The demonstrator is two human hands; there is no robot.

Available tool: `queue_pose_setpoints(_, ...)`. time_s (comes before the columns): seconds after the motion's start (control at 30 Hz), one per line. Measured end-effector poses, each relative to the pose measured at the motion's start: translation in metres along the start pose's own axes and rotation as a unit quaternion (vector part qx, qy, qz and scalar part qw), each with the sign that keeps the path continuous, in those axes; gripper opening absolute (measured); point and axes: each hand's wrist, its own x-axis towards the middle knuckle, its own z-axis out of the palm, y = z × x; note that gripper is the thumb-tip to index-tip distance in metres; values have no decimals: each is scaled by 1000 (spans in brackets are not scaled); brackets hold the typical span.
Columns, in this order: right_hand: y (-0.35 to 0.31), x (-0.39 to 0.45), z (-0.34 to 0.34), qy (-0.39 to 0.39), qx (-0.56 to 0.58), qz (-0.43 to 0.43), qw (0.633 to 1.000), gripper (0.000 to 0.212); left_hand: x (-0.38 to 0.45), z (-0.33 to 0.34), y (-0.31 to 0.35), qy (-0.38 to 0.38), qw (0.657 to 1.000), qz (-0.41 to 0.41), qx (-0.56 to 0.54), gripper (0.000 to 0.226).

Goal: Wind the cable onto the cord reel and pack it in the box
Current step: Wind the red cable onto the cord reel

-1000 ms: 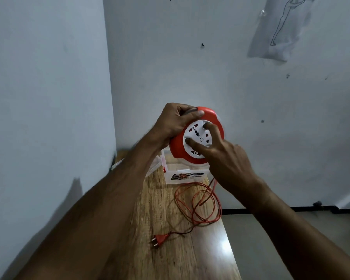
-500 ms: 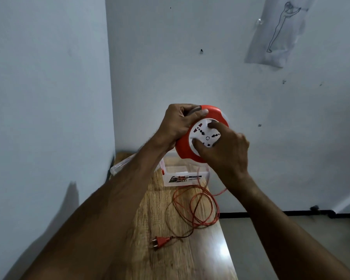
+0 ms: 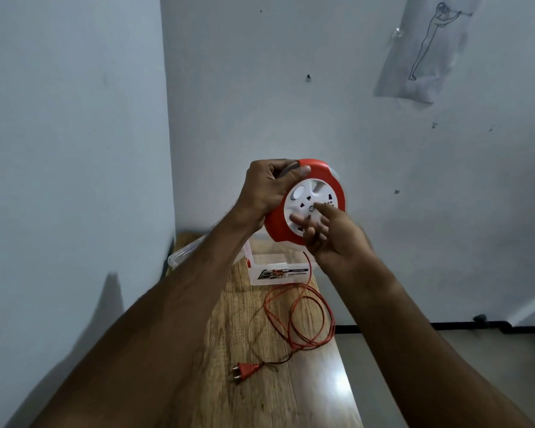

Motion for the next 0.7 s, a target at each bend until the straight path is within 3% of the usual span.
queue_pose_setpoints(0.03, 1, -2, -5, 0, -83, -67, 994, 30, 2, -4, 1, 2, 1000, -7, -13, 20)
queue_pose_setpoints(0.07, 2, -1, -11, 4, -200, -174, 964, 23, 3, -7, 1, 2, 1000, -12, -18, 14)
queue_pose_setpoints(0.1, 2, 1, -19, 12, -329, -306, 894, 20, 4, -9, 2, 1, 1000, -15, -19, 11)
queue_pose_setpoints(0.17, 1, 8, -31, 4, -538, -517, 666, 26, 5, -12, 4, -8, 1000, -17, -10, 14)
queue_pose_setpoints(0.2, 0, 10, -35, -14, -609, -560, 562, 33, 6, -12, 4, -15, 1000, -18, -4, 17)
queue_pose_setpoints(0.23, -1, 12, -37, -31, -663, -567, 487, 40, 6, -12, 4, -23, 1000, -20, -1, 19)
queue_pose_setpoints(0.27, -2, 12, -39, -44, -704, -557, 440, 49, 5, -12, 3, -31, 999, -22, 0, 21)
queue_pose_setpoints(0.37, -5, 13, -39, -61, -772, -523, 355, 72, 5, -11, 4, -53, 998, -28, -10, 23)
queue_pose_setpoints(0.47, -5, 15, -39, -48, -791, -525, 310, 75, 4, -9, 6, -74, 997, -30, 3, 25)
queue_pose_setpoints(0.63, 0, 22, -38, 10, -773, -573, 270, 64, 4, -5, 6, -84, 996, -29, 14, 28)
queue_pose_setpoints(0.7, 0, 28, -39, 22, -762, -582, 284, 67, 4, -3, 6, -79, 996, -29, 28, 32)
